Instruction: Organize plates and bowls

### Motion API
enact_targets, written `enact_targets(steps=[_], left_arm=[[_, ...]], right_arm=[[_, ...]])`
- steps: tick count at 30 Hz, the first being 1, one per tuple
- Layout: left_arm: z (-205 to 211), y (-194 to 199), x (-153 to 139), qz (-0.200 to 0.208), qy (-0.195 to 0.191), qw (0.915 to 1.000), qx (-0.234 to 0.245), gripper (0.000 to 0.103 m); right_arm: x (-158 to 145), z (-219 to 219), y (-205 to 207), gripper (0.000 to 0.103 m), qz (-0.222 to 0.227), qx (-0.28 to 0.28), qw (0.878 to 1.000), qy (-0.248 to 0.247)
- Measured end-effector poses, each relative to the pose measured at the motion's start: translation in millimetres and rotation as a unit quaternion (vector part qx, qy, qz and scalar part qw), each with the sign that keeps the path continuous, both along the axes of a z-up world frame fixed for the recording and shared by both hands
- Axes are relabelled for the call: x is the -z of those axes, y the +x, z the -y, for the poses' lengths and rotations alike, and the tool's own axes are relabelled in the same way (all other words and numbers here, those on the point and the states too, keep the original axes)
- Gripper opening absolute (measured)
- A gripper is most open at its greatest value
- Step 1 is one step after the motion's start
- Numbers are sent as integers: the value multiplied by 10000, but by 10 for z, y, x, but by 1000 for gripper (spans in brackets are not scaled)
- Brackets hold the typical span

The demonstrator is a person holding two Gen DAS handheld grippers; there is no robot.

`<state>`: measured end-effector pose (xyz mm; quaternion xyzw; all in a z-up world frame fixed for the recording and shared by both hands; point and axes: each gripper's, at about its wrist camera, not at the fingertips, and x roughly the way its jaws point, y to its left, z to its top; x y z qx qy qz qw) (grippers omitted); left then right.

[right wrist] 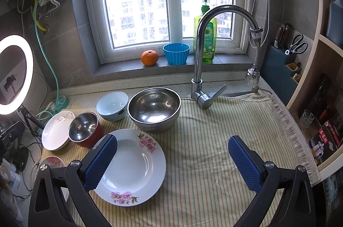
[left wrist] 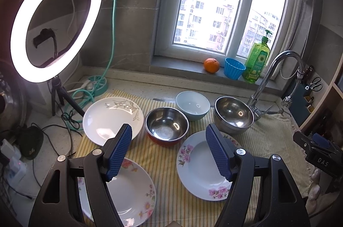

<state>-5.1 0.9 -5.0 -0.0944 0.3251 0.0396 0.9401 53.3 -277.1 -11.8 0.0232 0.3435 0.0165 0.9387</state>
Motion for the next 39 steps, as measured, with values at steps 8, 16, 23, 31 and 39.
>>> enact_targets(steps=[8, 16, 23, 31, 39], left_arm=[[-15, -5, -4, -1, -4, 10000, 1, 71], [-17, -6, -9, -1, -3, 10000, -3, 71], [-20, -10, -9, -6, -4, 10000, -1, 71], [-14, -12, 3, -36, -16, 10000, -10, 71], [-7, 10, 10, -50, -16, 10000, -9, 71]], right_arm=[[2, -4, -4, 102, -5, -4, 10000, 3], [4, 1, -23, 102, -22, 13, 10000, 4], [9, 8, -24, 102, -36, 9, 10000, 7], [28, -3, -17, 102, -85, -1, 10000, 9], [41, -9, -3, 102, -106, -6, 9999, 4]])
